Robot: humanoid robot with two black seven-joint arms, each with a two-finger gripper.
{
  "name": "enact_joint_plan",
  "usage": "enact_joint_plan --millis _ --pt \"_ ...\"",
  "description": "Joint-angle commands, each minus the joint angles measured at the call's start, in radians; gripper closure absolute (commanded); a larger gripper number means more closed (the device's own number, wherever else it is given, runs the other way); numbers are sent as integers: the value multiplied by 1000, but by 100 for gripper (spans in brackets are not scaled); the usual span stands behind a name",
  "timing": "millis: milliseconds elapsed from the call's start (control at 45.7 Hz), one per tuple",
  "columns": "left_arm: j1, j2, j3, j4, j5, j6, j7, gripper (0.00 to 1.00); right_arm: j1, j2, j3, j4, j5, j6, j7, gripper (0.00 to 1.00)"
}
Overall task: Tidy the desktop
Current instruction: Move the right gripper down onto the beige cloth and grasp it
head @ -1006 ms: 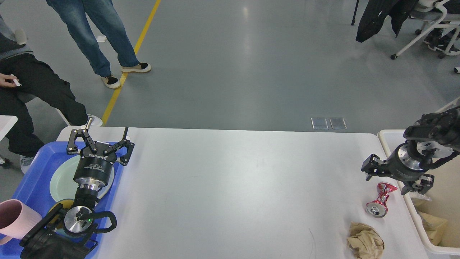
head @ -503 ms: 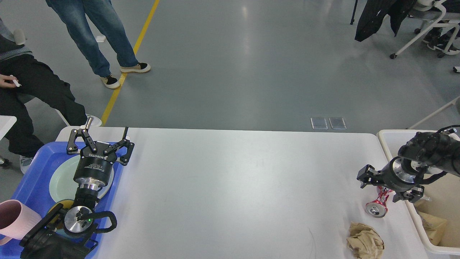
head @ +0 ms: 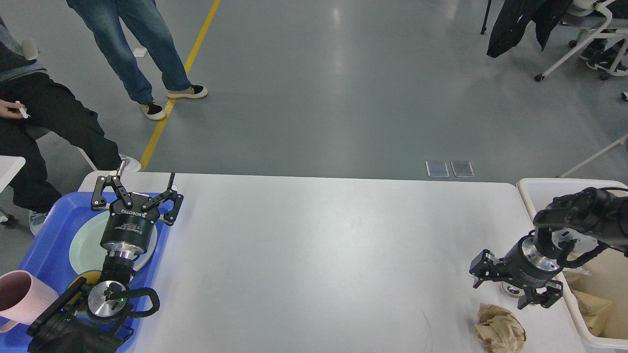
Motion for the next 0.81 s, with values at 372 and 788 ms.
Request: enact_joint_plan --millis 372,788 --pt "0 0 1 0 0 0 0 4 -63 1 -12 57 2 -110 -9 6" --pt "0 0 -1 0 0 0 0 4 -37 -9 -9 86 7 -102 -9 5"
